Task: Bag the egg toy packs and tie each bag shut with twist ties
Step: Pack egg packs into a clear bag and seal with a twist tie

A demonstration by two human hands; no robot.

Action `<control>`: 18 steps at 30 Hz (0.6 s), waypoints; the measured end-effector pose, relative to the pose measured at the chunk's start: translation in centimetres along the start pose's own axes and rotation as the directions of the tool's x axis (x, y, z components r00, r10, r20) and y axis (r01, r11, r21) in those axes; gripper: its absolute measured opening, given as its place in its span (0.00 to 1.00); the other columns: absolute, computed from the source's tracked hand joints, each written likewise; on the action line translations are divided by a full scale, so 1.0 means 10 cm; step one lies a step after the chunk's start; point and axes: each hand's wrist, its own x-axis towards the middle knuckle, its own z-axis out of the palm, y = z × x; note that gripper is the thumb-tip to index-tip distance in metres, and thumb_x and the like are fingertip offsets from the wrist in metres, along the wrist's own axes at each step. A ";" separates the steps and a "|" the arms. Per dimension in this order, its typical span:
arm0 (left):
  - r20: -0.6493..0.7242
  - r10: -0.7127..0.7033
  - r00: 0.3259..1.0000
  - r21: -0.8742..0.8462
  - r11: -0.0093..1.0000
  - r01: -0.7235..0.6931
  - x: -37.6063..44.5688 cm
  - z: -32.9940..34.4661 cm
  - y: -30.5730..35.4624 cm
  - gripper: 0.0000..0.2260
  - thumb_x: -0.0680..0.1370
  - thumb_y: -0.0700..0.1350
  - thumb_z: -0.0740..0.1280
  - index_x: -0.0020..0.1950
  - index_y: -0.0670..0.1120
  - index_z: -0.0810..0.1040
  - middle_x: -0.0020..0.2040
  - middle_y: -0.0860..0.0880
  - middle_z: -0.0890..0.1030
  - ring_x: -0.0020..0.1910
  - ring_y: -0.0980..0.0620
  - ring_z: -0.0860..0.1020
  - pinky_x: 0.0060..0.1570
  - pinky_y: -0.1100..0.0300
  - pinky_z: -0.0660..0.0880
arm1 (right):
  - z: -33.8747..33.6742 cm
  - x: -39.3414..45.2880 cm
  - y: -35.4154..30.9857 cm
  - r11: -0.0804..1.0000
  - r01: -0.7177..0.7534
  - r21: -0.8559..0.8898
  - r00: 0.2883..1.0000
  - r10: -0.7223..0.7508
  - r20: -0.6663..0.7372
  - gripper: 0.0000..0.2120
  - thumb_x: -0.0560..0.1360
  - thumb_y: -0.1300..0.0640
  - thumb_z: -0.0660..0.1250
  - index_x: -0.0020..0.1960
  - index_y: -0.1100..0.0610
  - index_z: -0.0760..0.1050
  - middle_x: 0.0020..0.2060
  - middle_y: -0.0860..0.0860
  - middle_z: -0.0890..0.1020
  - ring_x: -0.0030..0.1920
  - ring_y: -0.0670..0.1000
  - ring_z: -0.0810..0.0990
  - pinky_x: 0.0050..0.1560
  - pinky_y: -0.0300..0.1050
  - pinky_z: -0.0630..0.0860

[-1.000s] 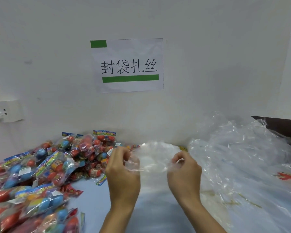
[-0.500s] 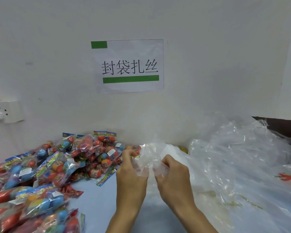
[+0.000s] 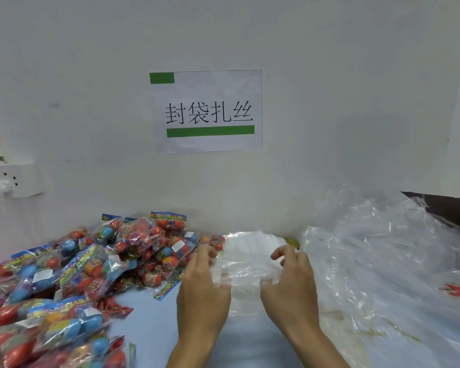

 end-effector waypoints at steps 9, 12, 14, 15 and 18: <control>-0.099 0.066 0.993 0.199 0.979 -0.045 -0.02 -0.05 0.05 0.20 0.70 0.29 0.68 0.55 0.49 0.75 0.39 0.50 0.79 0.36 0.47 0.75 0.31 0.57 0.69 | 0.04 -0.06 -0.09 0.983 0.067 -0.170 0.998 -0.066 0.010 0.20 0.77 0.53 0.65 0.30 0.52 0.61 0.25 0.48 0.70 0.29 0.50 0.68 0.30 0.44 0.64; -0.171 0.103 0.980 0.197 0.978 -0.068 -0.04 -0.06 0.08 0.27 0.63 0.22 0.69 0.57 0.44 0.77 0.39 0.48 0.78 0.32 0.44 0.76 0.26 0.54 0.73 | 0.01 -0.04 -0.09 0.999 -0.021 -0.033 0.997 0.019 -0.074 0.22 0.77 0.56 0.68 0.28 0.52 0.63 0.22 0.47 0.68 0.26 0.49 0.65 0.28 0.44 0.61; -0.185 0.138 0.973 0.164 0.981 -0.108 -0.03 -0.06 0.06 0.28 0.61 0.23 0.69 0.57 0.45 0.75 0.43 0.49 0.76 0.35 0.44 0.76 0.26 0.55 0.73 | 0.02 -0.05 -0.12 0.999 -0.030 0.035 0.996 0.033 -0.085 0.24 0.78 0.58 0.67 0.27 0.53 0.60 0.21 0.47 0.65 0.26 0.50 0.63 0.29 0.46 0.61; -0.183 0.127 0.975 0.111 0.988 -0.108 -0.01 -0.05 0.04 0.29 0.62 0.25 0.70 0.58 0.46 0.73 0.46 0.50 0.74 0.39 0.45 0.76 0.29 0.55 0.72 | 0.02 -0.05 -0.12 0.996 -0.047 0.077 0.994 0.055 -0.099 0.25 0.78 0.58 0.67 0.27 0.54 0.59 0.20 0.47 0.63 0.26 0.51 0.61 0.29 0.47 0.60; -0.131 0.046 0.990 -0.081 0.995 -0.057 0.01 0.00 0.01 0.31 0.67 0.40 0.78 0.64 0.52 0.66 0.56 0.55 0.68 0.53 0.52 0.72 0.47 0.57 0.72 | 0.00 0.03 -0.06 0.968 -0.168 0.188 0.967 0.199 -0.161 0.25 0.77 0.61 0.66 0.28 0.54 0.56 0.21 0.47 0.61 0.27 0.53 0.60 0.29 0.48 0.58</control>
